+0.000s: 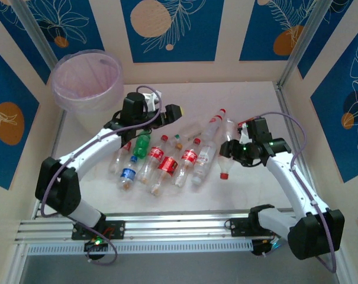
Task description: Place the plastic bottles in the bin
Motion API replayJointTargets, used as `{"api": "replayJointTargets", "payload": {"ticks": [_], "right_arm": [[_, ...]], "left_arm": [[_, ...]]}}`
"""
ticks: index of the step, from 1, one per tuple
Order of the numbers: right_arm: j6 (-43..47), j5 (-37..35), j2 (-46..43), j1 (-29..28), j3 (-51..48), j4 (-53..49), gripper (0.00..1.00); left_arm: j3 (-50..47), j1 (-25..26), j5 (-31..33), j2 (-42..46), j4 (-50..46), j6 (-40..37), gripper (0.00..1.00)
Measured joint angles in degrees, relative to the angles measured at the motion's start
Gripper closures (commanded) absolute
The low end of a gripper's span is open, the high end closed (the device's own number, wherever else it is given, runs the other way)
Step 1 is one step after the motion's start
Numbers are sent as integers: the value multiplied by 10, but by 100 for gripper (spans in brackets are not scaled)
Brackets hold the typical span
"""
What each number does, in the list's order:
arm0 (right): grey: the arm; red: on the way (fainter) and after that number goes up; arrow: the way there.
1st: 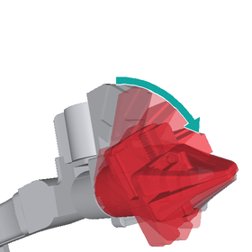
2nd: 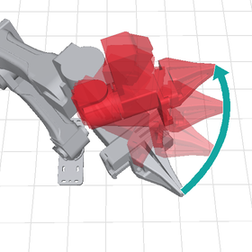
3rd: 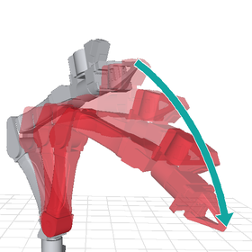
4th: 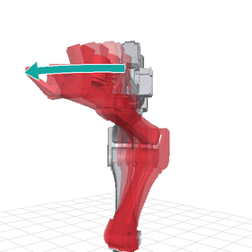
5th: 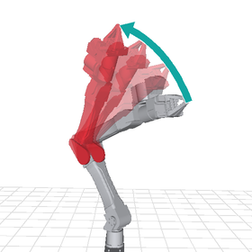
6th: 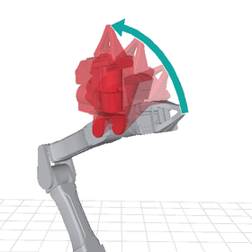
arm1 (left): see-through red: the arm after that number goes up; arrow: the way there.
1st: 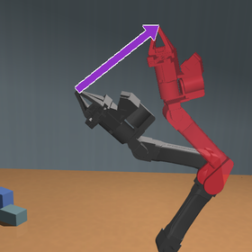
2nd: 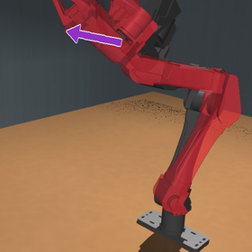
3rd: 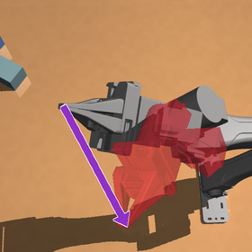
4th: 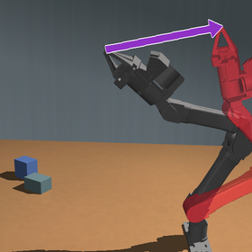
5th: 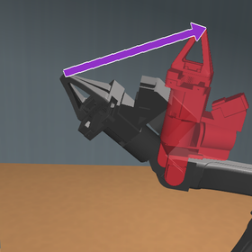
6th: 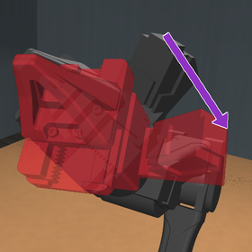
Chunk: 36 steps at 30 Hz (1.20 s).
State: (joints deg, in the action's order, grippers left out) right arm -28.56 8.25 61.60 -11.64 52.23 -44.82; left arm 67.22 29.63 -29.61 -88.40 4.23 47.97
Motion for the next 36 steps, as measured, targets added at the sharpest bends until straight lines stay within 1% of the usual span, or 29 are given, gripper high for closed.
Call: {"api": "replayJointTargets", "payload": {"ticks": [3,7,13,19,23,25,27,29,32,33,36], "right_arm": [[33,63,6,-22,2,50,46],[57,128,52,-57,19,111,46],[60,174,99,-88,30,188,46],[56,192,115,-107,36,232,46],[51,198,125,-118,38,252,47],[47,202,128,-120,38,261,47],[45,203,129,-121,38,266,46],[45,203,129,-122,38,270,46],[45,203,130,-122,38,271,46],[44,203,130,-122,39,270,44],[42,203,133,-122,40,270,28]], "left_arm": [[-1,4,-33,-6,42,28,0],[-8,21,-52,-6,81,45,0],[-25,43,-58,-10,104,61,0],[-27,48,-57,-38,134,76,1],[-29,50,-58,-56,155,90,15],[-32,50,-57,-60,169,100,26],[-34,51,-56,-61,177,103,33],[-34,51,-53,-61,181,104,36],[-34,51,-51,-61,181,101,44],[-34,51,-49,-61,180,98,47],[-34,51,-46,-61,179,95,49]]}}
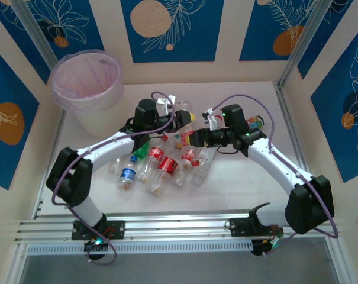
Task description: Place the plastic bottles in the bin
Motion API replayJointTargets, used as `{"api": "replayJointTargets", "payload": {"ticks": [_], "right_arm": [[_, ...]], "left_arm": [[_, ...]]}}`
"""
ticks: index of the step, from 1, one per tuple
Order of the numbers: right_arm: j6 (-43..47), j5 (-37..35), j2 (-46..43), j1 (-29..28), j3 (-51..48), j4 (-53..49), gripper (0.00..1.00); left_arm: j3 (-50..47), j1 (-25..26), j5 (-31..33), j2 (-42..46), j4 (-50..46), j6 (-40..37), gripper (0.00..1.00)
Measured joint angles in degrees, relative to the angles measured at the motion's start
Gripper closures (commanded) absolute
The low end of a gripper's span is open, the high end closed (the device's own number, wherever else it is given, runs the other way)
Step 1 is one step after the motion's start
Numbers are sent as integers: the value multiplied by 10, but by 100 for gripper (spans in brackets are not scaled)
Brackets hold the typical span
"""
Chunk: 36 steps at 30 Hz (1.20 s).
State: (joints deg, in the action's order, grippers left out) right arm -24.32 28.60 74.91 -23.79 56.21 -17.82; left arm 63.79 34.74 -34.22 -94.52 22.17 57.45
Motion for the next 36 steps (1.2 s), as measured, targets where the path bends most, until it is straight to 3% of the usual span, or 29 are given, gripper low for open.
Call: {"api": "replayJointTargets", "payload": {"ticks": [5,11,18,20,22,24,32,36], "right_arm": [[6,7,3,9,21,-20,0],[-3,17,-29,61,36,-49,1],[-57,28,-64,116,37,-63,1],[-70,23,-64,116,36,-62,1],[-85,14,-62,118,34,-63,1],[-96,12,-53,126,34,-64,3],[-121,12,-23,140,21,-73,4],[-120,12,-23,140,21,-79,4]], "left_arm": [[17,-6,3,-1,-24,-12,52],[93,-43,1,-2,-82,-47,60],[232,-150,-3,-1,-175,-111,70],[274,-186,1,1,-203,-129,78],[315,-227,14,8,-228,-144,93],[330,-270,39,29,-235,-146,100],[334,-463,119,91,-215,-96,100],[335,-509,161,89,-242,-117,100]]}}
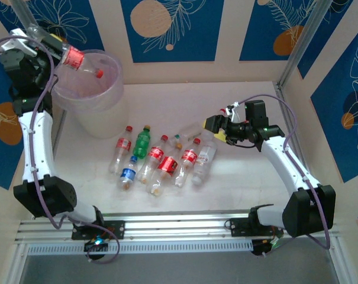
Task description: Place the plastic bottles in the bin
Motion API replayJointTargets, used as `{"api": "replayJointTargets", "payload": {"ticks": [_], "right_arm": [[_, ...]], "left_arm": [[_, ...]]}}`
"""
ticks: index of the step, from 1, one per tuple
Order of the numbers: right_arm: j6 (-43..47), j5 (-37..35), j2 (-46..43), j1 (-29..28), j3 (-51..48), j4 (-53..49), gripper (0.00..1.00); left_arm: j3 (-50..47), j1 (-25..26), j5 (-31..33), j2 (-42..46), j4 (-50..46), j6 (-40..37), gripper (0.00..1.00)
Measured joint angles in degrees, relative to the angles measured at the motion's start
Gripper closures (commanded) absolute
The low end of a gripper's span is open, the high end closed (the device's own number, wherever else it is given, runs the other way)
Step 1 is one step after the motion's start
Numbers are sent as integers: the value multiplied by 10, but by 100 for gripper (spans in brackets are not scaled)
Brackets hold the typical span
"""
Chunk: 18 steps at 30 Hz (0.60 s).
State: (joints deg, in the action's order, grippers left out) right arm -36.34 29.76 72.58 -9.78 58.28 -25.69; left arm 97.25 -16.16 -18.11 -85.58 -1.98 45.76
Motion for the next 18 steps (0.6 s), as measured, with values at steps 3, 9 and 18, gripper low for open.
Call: {"api": "replayJointTargets", "payload": {"ticks": [3,9,18], "right_arm": [[0,-5,0,0,0,-8,4],[0,-19,0,1,-3,-17,4],[0,-38,0,1,-9,-27,4]], "left_arm": [[12,-4,28,-9,-43,-54,100],[37,-2,37,-52,-114,-159,100],[40,23,42,-116,-193,-276,100]]}}
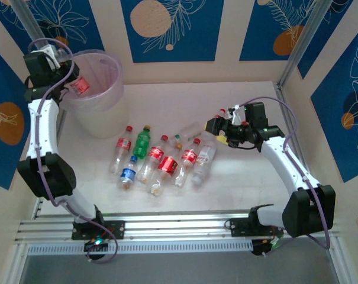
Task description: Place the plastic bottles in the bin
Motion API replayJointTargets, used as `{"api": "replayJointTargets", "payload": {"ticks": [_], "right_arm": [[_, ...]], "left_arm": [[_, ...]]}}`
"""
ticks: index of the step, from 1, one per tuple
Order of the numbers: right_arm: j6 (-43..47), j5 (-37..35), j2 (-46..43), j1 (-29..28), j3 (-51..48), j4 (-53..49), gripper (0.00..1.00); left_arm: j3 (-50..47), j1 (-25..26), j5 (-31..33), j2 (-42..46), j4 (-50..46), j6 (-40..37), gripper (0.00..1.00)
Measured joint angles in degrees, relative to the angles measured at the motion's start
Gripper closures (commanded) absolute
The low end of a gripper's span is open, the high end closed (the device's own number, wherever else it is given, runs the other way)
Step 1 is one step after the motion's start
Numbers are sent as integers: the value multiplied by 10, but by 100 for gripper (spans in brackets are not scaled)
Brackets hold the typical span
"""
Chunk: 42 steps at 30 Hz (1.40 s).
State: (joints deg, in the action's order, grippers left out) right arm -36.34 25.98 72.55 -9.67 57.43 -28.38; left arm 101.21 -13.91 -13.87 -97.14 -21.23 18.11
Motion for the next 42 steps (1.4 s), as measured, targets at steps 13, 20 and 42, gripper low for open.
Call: {"api": "replayJointTargets", "payload": {"ticks": [13,20,42], "right_arm": [[1,-11,0,0,-11,-7,4],[3,-18,0,0,-16,-8,4],[7,-122,-35,22,-22,-82,8]], "left_arm": [[9,51,-5,-57,-46,-99,100],[9,52,-5,-79,-50,-111,75],[12,54,-8,-82,-76,-112,9]]}}
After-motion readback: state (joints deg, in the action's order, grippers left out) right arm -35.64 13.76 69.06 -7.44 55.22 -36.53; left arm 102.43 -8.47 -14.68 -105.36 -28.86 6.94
